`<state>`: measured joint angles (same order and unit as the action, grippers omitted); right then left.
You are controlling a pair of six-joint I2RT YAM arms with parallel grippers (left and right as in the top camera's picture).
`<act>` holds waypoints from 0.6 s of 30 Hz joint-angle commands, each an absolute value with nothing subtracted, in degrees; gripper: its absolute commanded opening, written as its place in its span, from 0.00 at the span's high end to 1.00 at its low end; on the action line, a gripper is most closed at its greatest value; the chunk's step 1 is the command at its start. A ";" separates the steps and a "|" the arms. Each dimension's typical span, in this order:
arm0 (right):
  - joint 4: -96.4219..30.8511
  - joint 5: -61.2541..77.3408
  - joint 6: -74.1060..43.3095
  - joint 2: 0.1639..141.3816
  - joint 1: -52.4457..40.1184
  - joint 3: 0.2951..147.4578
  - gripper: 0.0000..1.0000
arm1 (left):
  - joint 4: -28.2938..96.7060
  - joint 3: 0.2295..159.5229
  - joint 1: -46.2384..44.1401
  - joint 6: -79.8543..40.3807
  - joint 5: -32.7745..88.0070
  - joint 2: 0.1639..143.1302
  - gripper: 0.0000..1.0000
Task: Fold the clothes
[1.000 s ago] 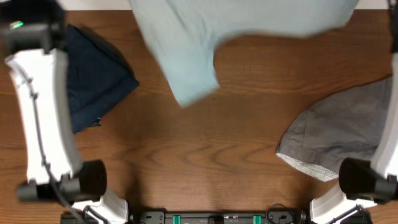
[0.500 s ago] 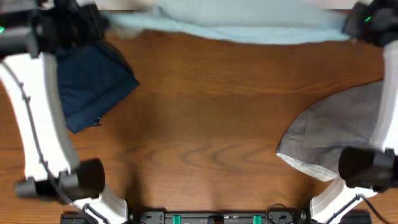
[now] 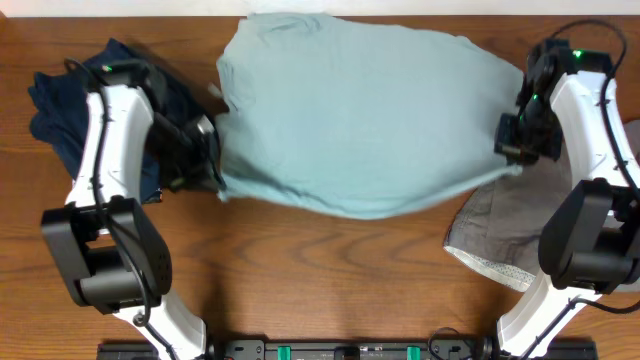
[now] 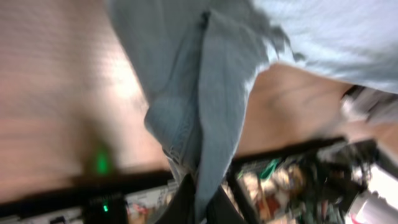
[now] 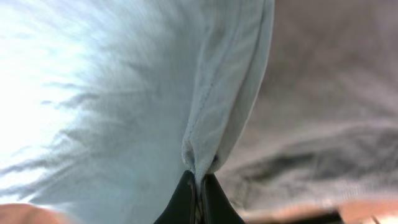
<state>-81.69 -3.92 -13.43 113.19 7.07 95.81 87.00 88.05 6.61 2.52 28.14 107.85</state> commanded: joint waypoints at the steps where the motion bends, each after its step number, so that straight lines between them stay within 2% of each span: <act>1: -82.87 -9.74 -15.94 111.77 7.77 92.95 0.99 | 87.13 81.21 4.38 4.73 27.97 104.03 0.94; 7: -83.94 -11.38 -17.10 111.77 8.56 92.07 0.99 | 82.39 72.01 3.46 3.31 25.71 98.76 0.94; 18: -76.16 -10.50 -17.34 111.77 8.23 92.07 0.99 | 66.72 71.44 3.44 -5.26 22.90 98.04 0.94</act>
<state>-76.25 -9.93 -16.16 113.19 8.32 92.27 67.57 71.68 3.27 -3.09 23.77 98.41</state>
